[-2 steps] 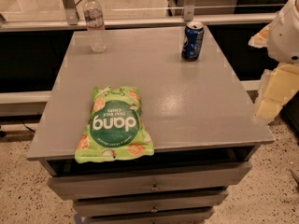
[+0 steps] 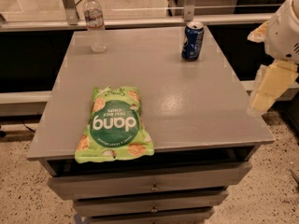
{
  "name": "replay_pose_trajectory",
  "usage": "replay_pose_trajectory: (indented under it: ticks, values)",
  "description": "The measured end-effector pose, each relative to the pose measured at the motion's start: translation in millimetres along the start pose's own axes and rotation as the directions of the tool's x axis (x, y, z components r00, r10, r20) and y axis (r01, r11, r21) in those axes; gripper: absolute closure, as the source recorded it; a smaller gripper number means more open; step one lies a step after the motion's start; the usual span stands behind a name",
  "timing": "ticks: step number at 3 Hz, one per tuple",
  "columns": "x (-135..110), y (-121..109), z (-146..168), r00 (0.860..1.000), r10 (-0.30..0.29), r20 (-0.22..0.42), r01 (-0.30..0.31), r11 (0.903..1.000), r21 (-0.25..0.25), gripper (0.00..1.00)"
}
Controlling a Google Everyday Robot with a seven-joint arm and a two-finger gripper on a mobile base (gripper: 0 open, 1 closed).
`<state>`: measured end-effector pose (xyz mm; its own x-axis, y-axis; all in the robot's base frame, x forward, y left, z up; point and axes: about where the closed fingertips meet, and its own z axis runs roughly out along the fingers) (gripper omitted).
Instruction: Move pepsi can near green rice chip bag
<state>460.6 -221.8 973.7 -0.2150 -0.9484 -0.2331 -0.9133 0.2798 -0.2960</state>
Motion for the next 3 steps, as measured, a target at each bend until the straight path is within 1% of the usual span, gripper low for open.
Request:
replay_pose_trajectory:
  ticks: [1, 2, 3]
  values:
    - [1, -85, 41, 0.995, 0.044, 0.091, -0.056, 0.9893, 0.135, 0.0]
    - [1, -145, 71, 0.979, 0.106, 0.173, -0.138, 0.972, 0.19, 0.0]
    - [-10, -196, 109, 0.939, 0.173, 0.297, -0.236, 0.9531, 0.19, 0.0]
